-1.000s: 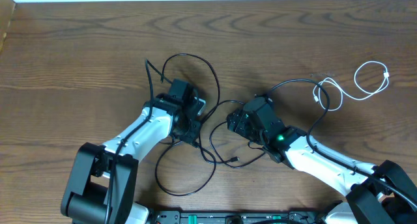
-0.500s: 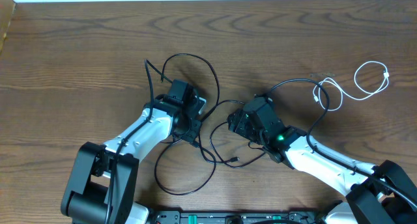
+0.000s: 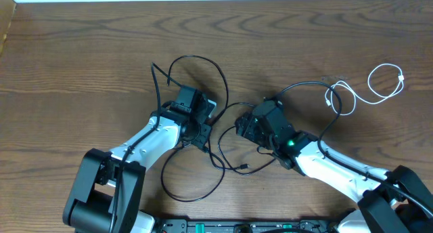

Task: Untangle cables

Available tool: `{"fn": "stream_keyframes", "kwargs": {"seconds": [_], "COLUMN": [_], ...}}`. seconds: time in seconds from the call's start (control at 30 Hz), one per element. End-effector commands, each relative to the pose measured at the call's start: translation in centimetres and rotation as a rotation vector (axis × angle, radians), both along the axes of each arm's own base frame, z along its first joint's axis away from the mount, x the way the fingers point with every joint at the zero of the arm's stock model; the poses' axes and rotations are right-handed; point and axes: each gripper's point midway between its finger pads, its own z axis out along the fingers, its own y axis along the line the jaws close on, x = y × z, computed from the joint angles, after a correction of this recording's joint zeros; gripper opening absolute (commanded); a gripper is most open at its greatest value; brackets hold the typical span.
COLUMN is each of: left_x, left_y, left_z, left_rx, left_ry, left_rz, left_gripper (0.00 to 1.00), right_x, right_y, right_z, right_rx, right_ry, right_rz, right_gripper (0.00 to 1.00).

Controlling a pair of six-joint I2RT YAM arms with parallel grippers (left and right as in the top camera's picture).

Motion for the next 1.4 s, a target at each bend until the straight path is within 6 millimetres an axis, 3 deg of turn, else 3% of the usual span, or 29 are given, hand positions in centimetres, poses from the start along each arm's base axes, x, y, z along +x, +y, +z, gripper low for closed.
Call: {"fn": "stream_keyframes", "kwargs": {"seconds": [0.0,0.17,0.37,0.57,0.6,0.67,0.7,0.83,0.93,1.03,1.17,1.37], "left_x": [-1.3,-0.7,-0.5,-0.4,-0.3,-0.1,0.0,-0.1,-0.1,0.4,0.8,-0.7], "left_y": [0.7,1.7,1.8,1.6,1.7,2.0,2.4,2.9,2.9,2.7,2.5,4.0], "left_z": [-1.3,-1.4,-1.4,-0.2,0.1,0.5,0.5,0.8,3.1,6.7,13.3,24.0], "left_rx": [0.033,0.091,0.09,0.071,0.074,0.089,0.103,0.12,0.1,0.029,-0.096,-0.28], "left_ry": [0.044,0.011,0.01,0.001,-0.009,-0.026,-0.031,-0.027,-0.054,-0.148,-0.342,-0.688], "left_rz": [-0.002,0.014,0.053,0.085,0.087,0.096,0.115,0.163,0.184,0.249,0.289,0.355], "left_gripper": [0.25,0.1,0.08,0.07,0.08,0.08,0.07,0.08,0.08,0.08,0.08,0.07], "right_x": [0.3,1.1,1.9,2.1,2.1,1.8,1.7,1.3,1.0,1.2,1.5,2.0], "right_y": [0.2,0.9,1.6,1.6,1.6,1.9,2.2,2.9,2.7,1.8,0.5,-2.5], "right_z": [-0.9,-2.1,-3.0,-2.9,-2.8,-2.6,-2.3,-0.4,1.0,1.1,0.2,-1.4], "right_rx": [-0.011,0.002,0.022,0.021,0.022,0.023,0.028,0.064,0.081,0.053,0.001,-0.107], "right_ry": [-0.005,-0.021,-0.042,-0.049,-0.051,-0.06,-0.068,-0.125,-0.165,-0.169,-0.146,-0.098], "right_rz": [-0.009,-0.009,-0.007,-0.003,-0.001,0.04,0.075,0.265,0.364,0.364,0.323,0.232], "right_gripper": [0.7,0.75,0.86,0.51,0.41,0.06,0.01,0.01,0.01,0.01,0.01,0.01]}}
